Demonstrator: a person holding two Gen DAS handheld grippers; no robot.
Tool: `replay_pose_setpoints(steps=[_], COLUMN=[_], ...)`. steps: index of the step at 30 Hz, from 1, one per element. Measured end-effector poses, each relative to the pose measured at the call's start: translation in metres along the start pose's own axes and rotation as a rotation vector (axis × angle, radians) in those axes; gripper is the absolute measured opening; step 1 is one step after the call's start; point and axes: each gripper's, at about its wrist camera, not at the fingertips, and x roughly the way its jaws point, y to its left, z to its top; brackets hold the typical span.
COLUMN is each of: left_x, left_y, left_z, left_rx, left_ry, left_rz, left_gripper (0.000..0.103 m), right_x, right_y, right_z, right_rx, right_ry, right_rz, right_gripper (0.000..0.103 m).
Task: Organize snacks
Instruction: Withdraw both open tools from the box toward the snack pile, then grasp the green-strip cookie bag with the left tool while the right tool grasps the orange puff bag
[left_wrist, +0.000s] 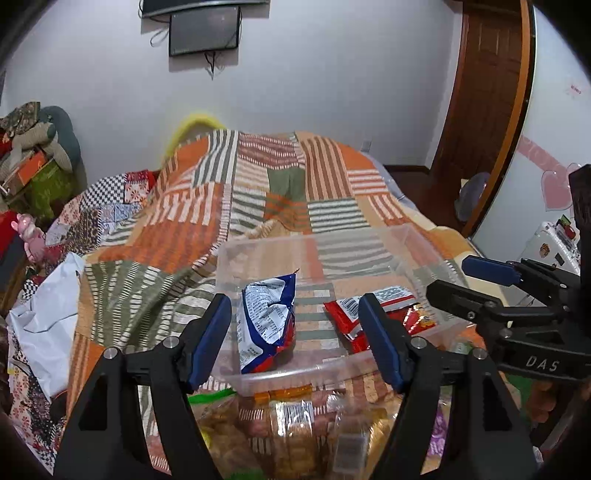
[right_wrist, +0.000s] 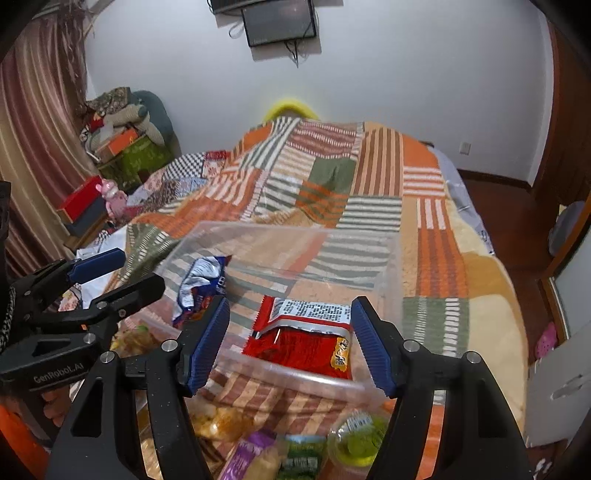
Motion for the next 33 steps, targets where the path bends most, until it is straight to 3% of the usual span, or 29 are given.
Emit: replay_pose_setpoints(steps=[8,16,27,33], left_x=[-0.041,-0.058,-0.028,0.003], left_y=[0.005,0.026,0.064,0.072], left_z=[-0.011,-0.036,-0.086,-0.095], left_rx=[-0.008,-0.027,-0.105,-0.134], left_ry=[-0.048,-0.030,0.117,0.170], left_rz=[0.009,0.043,0.093,0.123], left_gripper=[0.077,0.081,0.082,0.082], right_x=[-0.038,-0.058,-0.052,-0.045], right_y=[-0.003,-0.011,-0.028,-0.044], right_z=[-0.010,-0.031,-0.085,-0.112], right_rx=[0.001,0.003,0.018,0.084], right_ry=[-0.075,-0.094,0.015,0.086], right_rz=[-0.015,-0.052,-0.118,-0.130], right_gripper=[0.068,0.070,0.070,0.070])
